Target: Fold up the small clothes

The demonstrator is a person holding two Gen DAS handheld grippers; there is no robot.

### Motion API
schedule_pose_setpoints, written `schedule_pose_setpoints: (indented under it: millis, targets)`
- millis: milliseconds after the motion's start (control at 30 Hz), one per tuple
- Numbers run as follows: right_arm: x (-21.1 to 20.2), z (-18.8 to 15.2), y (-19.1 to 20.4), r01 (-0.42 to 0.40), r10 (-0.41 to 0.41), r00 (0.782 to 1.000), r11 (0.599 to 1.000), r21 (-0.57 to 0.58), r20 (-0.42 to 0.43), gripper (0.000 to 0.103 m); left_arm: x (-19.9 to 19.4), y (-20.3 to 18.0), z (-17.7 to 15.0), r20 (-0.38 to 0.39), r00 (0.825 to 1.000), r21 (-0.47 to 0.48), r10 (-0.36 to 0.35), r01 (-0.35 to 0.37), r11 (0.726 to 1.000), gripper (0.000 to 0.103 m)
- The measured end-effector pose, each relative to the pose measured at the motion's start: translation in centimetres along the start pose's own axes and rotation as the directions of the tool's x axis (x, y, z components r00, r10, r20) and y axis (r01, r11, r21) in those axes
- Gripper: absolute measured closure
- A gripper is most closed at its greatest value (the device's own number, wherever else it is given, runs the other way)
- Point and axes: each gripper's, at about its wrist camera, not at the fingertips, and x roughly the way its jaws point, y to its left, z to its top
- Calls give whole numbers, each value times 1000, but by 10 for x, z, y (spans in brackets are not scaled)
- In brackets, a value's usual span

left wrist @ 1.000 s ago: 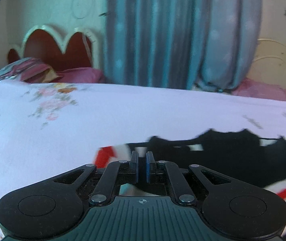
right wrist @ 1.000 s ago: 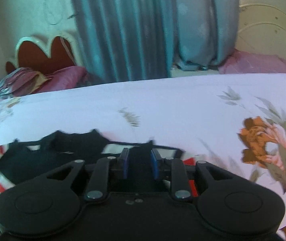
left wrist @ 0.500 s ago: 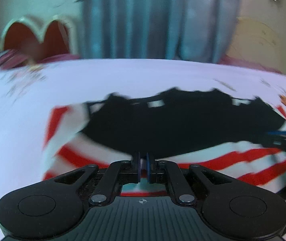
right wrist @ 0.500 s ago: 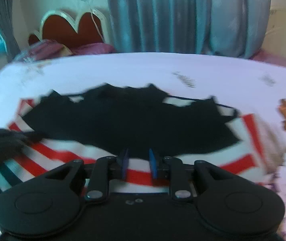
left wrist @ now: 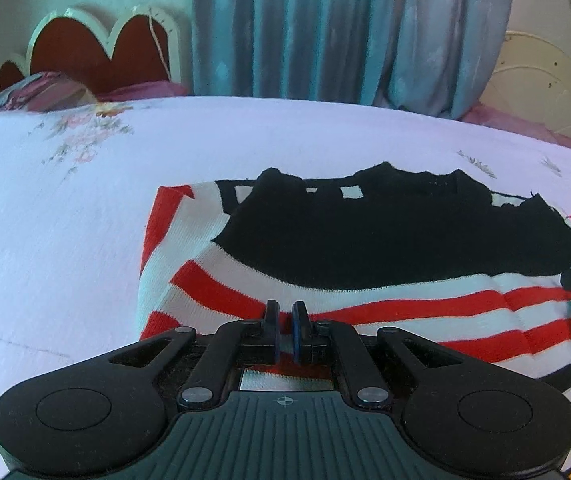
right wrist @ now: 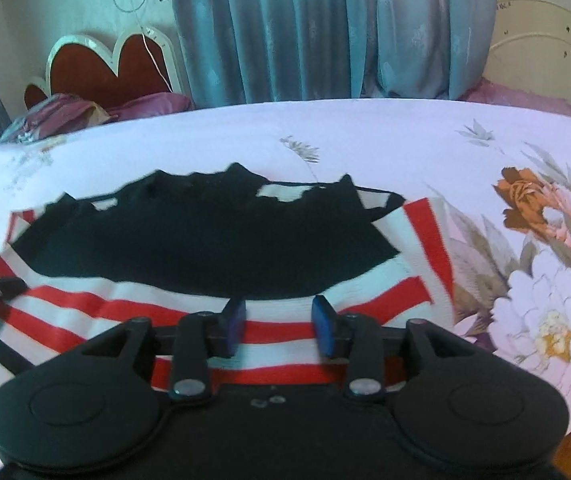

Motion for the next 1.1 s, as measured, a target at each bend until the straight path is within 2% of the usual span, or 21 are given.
schedule_pose_setpoints:
  millis: [100,333,433,467,567,667,767,833,967,1100]
  targets:
    - [-5,2,11,-41,41,999,999,6,6,67,-9,-5,2,-8,1000,0,-5,5,1000,97]
    - [-15,3,46,-111,112,994,993,-25,11,66,-28,-35,0,-4,996,16,-91,91,996,96]
    - [-16,-3,59,-129,130,992,990,-50,1,66,-28,-49,-6,-11,993,37,-115,116,993,92]
    - [-15,-6,61,-129,129,992,990,-61,-5,66,-27,-52,-9,-4,994,55,-110,110,992,86]
    - [-8,-18,64,-71,69,997,989,-130,-25,67,-25,-55,-21,23,996,131,-88,85,988,80]
    - [-11,-28,48,-30,29,1000,988,-149,-9,67,-30,-41,-25,39,997,130,-63,58,990,61]
    - [-18,-31,28,-3,4,1000,991,-132,4,67,-32,-20,-31,33,999,124,-8,4,992,59]
    - [-22,-34,17,12,-11,1000,993,-121,9,67,-33,-4,-36,30,1000,90,-1,-2,996,55]
    - [-23,-37,10,26,-26,1000,997,-79,5,65,-38,-4,-36,29,999,99,20,-23,995,54]
    - [-37,-36,26,-14,15,1000,998,-62,19,63,-56,-9,-36,41,998,48,-41,39,998,54]
